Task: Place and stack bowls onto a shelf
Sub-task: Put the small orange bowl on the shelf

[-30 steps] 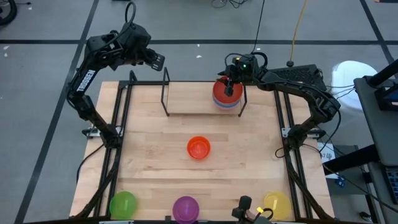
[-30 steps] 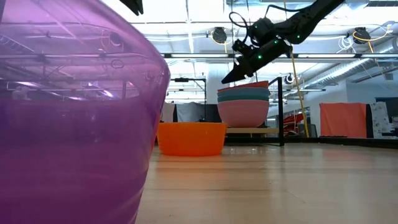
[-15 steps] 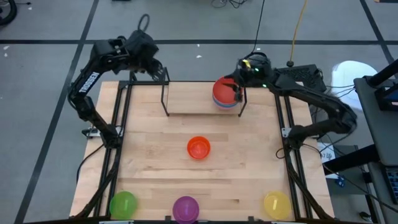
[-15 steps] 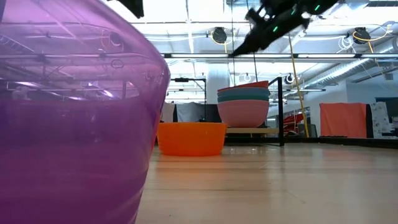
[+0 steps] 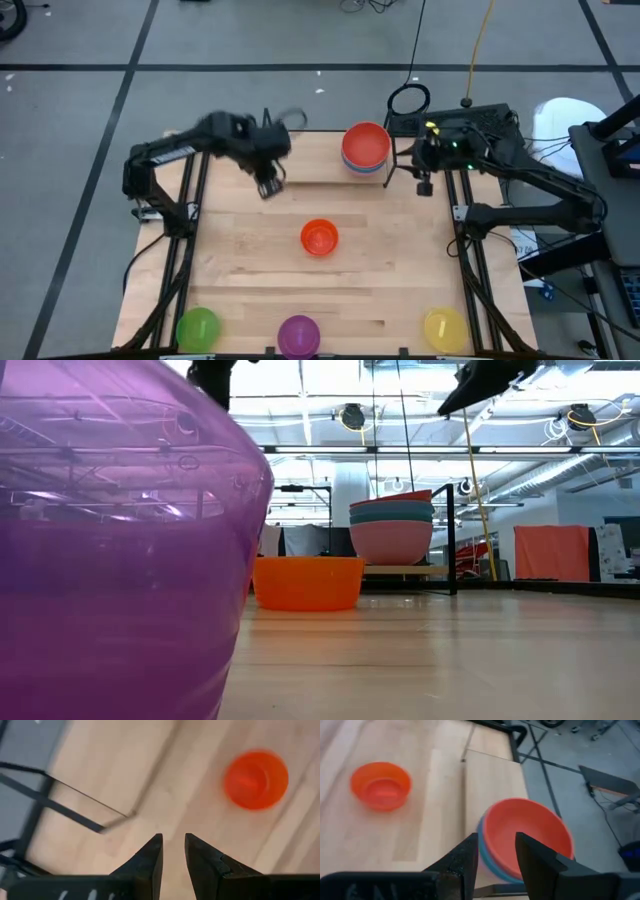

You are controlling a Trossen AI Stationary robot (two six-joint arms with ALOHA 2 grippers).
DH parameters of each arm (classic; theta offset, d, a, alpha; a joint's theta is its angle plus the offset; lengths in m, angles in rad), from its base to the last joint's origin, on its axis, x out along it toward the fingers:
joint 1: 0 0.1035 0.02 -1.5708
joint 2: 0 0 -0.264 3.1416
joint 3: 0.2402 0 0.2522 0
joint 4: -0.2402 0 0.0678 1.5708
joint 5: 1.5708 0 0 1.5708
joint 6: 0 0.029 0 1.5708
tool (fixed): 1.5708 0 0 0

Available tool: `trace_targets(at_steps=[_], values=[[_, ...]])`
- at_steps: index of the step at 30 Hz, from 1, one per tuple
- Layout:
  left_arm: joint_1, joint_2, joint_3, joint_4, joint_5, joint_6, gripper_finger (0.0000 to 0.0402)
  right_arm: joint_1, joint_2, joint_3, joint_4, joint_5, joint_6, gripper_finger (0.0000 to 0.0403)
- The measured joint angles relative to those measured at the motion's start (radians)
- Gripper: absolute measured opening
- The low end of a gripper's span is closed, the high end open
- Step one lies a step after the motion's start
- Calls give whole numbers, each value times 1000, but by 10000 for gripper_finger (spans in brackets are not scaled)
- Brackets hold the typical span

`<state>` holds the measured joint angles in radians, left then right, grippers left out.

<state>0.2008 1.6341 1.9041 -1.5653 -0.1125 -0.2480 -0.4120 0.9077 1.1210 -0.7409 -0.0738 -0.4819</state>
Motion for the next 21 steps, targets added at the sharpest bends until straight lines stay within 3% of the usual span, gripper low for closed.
trace_targets(at_steps=[10, 16, 21], values=[[-246, 0, -308, 313, 18, -48, 88, 42, -44, 0, -11, 3, -25, 125], [-282, 0, -430, 507, 17, -123, 88, 42, -44, 0, -1, 2, -9, 125], [-282, 0, -528, 681, 33, -52, 88, 42, -44, 0, 8, 1, -3, 125]])
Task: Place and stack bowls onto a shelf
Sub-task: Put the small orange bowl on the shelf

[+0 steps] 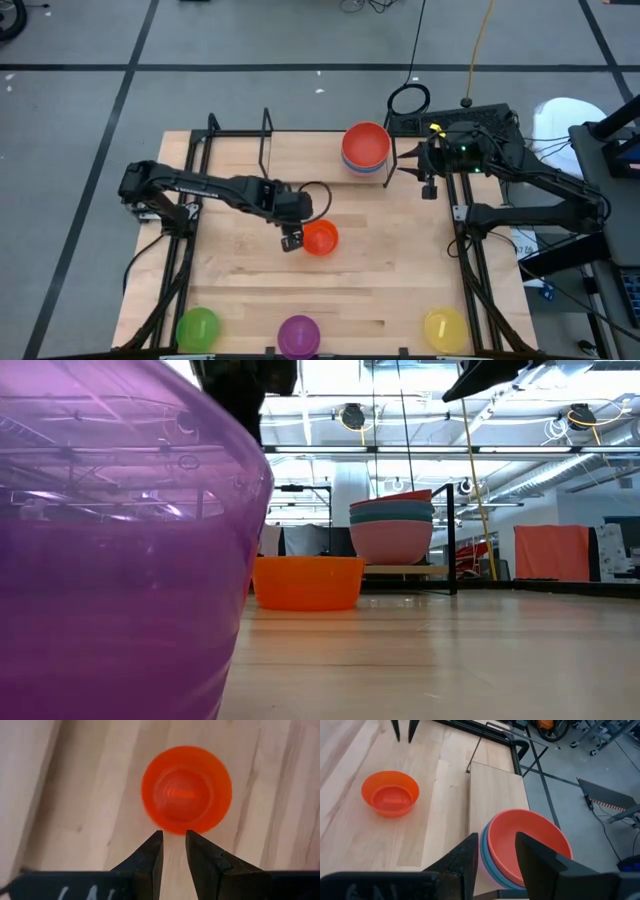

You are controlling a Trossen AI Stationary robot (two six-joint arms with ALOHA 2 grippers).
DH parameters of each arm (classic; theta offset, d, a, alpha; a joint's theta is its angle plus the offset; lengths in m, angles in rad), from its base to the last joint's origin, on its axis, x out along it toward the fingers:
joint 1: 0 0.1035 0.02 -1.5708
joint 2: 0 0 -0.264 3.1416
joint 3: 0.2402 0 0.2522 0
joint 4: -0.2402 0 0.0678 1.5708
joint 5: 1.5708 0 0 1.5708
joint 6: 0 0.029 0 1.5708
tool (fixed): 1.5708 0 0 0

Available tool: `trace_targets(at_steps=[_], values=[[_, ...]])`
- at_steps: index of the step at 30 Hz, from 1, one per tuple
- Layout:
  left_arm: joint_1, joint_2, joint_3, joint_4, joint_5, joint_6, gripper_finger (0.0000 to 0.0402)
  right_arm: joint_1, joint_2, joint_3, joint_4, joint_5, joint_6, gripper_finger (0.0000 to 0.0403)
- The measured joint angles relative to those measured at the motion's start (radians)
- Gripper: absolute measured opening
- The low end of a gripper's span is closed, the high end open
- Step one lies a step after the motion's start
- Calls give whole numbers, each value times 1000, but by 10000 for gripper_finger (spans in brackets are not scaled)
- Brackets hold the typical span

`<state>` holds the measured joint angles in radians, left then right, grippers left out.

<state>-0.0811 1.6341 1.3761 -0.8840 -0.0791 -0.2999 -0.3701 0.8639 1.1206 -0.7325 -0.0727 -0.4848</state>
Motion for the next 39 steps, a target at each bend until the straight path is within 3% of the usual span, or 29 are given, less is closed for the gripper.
trace_targets(at_steps=[6, 14, 24, 39], values=[[8, 0, -103, 146, 11, -100, 88, 0, 0, 0, 3, -1, -1, 125], [-21, 0, -152, 192, 100, 57, 88, 0, 0, 0, 3, -1, -24, 125], [-107, 48, -151, 246, -3, 323, 88, 0, 0, 0, 11, -2, -25, 125], [-145, 185, -150, 247, -7, 451, 87, 0, 0, 0, 13, -2, -32, 125]])
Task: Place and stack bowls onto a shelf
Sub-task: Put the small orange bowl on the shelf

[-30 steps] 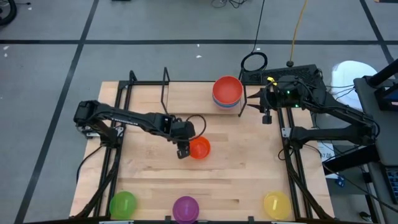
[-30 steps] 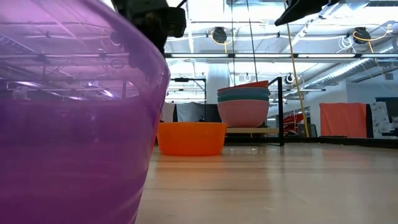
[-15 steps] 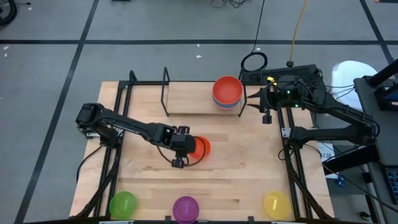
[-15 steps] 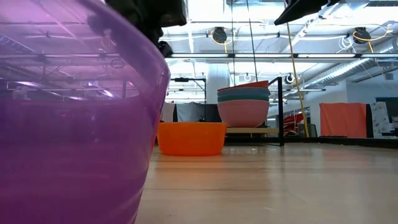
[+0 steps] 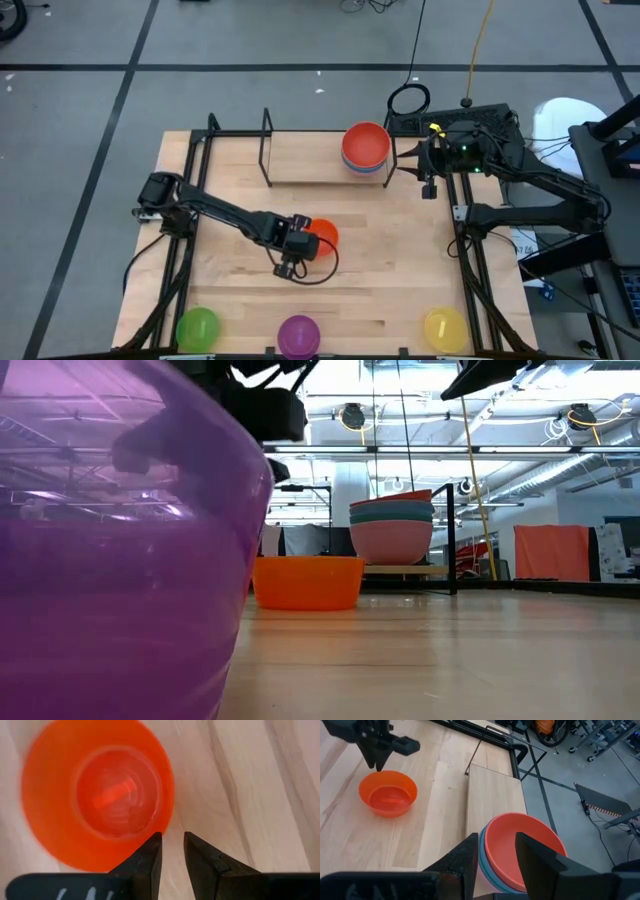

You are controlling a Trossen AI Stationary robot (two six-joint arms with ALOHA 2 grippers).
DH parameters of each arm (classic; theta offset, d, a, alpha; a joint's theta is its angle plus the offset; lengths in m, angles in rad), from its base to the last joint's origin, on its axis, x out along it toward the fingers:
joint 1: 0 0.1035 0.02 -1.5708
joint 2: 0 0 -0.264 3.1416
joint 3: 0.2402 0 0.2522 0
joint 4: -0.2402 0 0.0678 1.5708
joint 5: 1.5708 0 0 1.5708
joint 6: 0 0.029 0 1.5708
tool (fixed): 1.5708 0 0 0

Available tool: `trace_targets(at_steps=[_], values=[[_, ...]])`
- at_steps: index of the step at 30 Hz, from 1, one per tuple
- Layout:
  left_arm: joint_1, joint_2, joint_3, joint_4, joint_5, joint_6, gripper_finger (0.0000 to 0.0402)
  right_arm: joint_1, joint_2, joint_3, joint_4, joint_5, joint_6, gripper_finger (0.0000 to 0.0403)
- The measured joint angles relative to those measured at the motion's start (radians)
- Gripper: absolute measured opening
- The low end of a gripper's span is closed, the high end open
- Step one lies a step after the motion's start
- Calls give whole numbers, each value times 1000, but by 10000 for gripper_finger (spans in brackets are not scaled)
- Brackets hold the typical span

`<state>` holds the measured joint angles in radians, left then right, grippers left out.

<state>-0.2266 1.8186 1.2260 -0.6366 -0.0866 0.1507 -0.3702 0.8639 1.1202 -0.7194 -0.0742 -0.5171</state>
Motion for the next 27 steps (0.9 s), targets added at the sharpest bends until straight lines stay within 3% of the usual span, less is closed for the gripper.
trace_targets(at_steps=[10, 16, 20, 27], values=[[0, 19, 9, -25, -19, 26, 88, 0, 0, 0, 5, 0, -19, 125], [-8, 14, 131, -158, -94, 79, 88, 0, 0, 0, 5, 0, -19, 125], [-8, 12, 174, -127, -106, 174, 88, -1, 0, 0, 5, 0, -19, 125], [23, 14, 179, -122, -107, 209, 88, -1, 0, 0, 4, 0, -19, 125]])
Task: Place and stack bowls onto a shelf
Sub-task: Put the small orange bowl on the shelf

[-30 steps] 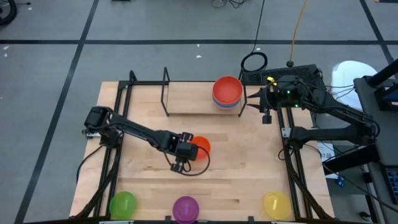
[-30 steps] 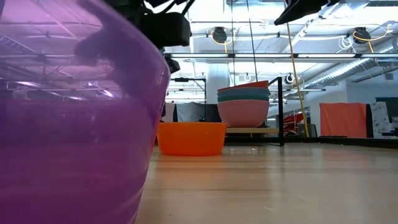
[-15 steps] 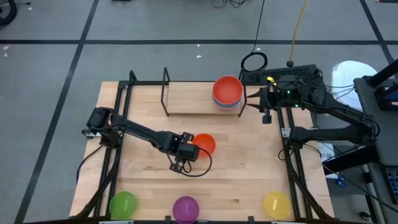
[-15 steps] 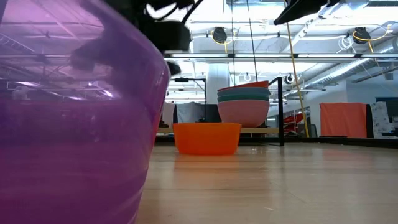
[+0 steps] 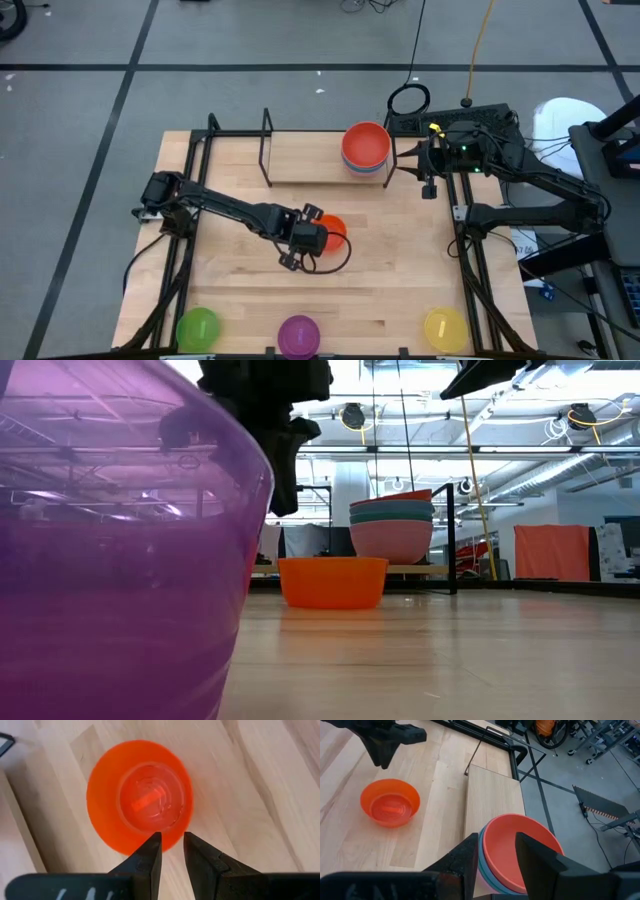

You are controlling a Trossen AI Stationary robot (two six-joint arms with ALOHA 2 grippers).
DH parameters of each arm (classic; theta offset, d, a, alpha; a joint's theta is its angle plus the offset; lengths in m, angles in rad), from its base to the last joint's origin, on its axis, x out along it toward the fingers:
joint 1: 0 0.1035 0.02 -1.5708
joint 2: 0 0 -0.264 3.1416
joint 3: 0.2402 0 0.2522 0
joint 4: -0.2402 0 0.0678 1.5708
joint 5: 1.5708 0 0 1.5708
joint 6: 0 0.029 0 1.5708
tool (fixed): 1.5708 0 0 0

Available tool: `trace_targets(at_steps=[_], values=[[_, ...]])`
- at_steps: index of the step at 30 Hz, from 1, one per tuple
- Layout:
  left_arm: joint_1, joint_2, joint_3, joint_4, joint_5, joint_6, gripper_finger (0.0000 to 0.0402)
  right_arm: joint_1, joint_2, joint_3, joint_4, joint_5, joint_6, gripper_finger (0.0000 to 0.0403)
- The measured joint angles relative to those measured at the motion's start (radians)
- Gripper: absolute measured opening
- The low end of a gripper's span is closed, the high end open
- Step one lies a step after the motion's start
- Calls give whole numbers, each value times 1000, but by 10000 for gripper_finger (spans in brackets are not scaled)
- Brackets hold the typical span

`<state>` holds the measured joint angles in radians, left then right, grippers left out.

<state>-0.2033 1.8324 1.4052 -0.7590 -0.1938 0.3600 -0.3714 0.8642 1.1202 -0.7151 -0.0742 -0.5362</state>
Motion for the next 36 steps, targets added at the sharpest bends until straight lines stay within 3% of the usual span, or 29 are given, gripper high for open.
trace_targets(at_steps=[36], values=[[14, 112, 33, 29, 90, 27, 88, -2, -1, 0, 0, 3, -26, 125]])
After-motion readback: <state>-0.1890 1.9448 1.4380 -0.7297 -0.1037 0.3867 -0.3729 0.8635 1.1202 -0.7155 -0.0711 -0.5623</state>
